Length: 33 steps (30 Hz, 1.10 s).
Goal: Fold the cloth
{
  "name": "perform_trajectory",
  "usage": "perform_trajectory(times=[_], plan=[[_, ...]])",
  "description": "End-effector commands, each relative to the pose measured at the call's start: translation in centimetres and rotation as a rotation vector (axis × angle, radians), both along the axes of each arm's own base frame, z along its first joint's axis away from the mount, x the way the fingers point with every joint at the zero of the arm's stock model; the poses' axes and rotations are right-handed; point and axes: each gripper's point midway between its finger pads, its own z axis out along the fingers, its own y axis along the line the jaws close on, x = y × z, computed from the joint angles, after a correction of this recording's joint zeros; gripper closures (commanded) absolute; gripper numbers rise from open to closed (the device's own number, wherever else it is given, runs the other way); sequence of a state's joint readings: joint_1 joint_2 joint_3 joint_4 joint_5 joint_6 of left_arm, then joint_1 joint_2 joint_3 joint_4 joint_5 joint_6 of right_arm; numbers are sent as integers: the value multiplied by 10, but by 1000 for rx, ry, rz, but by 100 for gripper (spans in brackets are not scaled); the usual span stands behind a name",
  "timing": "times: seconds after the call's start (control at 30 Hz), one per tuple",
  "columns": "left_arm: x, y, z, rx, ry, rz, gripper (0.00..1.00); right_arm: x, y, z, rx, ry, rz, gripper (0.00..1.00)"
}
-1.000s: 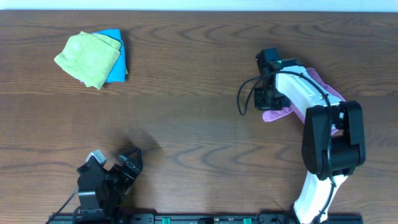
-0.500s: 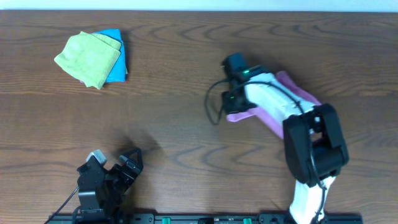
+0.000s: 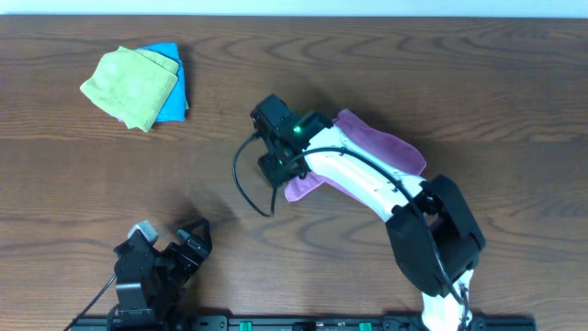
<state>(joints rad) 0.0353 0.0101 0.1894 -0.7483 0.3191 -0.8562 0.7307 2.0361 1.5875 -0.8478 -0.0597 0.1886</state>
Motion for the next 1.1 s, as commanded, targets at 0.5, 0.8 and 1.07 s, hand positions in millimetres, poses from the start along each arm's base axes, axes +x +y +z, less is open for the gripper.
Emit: perform_trajectory(times=[0.5, 0.8, 1.07], plan=[[-2, -5, -6, 3, 7, -36, 5, 155, -194, 60, -277, -347, -243, 37], [-2, -5, -5, 4, 7, -36, 5, 128, -209, 32, -162, -142, -65, 35], [-2, -5, -5, 3, 7, -36, 5, 113, -206, -10, -172, -12, -12, 34]])
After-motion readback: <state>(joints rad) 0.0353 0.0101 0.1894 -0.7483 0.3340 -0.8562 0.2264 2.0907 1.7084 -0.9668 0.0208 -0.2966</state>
